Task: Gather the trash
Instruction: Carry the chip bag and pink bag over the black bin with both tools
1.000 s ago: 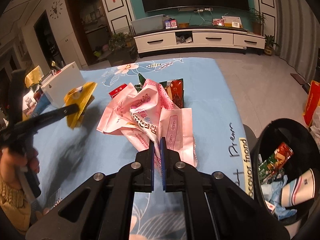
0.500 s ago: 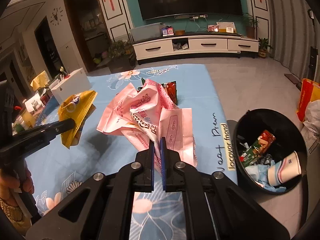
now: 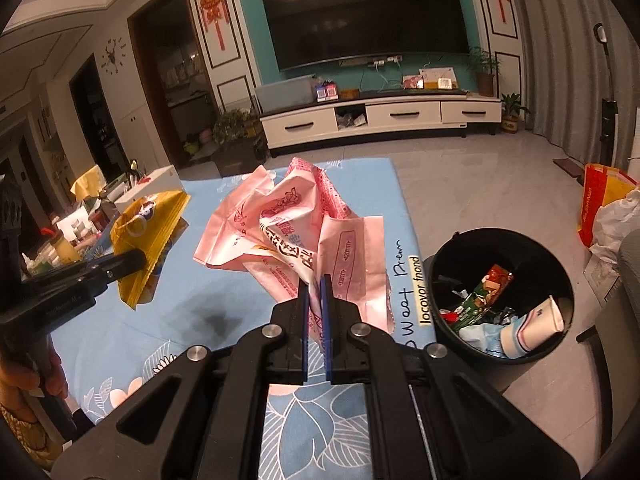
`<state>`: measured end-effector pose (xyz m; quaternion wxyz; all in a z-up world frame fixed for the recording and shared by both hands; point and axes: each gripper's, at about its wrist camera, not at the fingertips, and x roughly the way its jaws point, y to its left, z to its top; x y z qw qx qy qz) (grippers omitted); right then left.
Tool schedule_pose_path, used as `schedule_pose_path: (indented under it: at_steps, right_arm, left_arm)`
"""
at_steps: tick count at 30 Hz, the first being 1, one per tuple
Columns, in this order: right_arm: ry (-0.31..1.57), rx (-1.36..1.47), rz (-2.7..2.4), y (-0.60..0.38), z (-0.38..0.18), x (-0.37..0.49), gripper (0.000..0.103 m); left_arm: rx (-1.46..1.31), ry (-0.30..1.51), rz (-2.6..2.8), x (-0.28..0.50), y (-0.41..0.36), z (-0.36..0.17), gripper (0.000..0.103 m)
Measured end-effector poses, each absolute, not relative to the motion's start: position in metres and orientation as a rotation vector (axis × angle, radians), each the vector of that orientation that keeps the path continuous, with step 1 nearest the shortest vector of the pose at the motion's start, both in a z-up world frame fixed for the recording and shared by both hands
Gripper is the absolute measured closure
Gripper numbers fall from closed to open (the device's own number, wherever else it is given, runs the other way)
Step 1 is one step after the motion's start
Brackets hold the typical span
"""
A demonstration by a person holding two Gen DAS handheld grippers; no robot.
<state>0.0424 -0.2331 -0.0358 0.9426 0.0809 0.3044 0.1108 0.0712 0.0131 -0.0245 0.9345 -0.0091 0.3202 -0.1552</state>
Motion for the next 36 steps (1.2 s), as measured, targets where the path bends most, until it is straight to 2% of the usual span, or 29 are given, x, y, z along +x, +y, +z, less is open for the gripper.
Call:
schedule_pose_path:
  at_steps: [14,36]
  right_arm:
    - [0.576,0.191,0.191,-0.250,-0.026,0.017,0.097]
    - [0.556,0.264,0.109,-0.288,-0.032,0.008,0.097]
  left_arm:
    - [0.035,0.628,-0.367,0.051,-0.011,-0.015,0.088]
    - [0.116,0.637,-0.438,0.066,-0.042,-0.019,0.088]
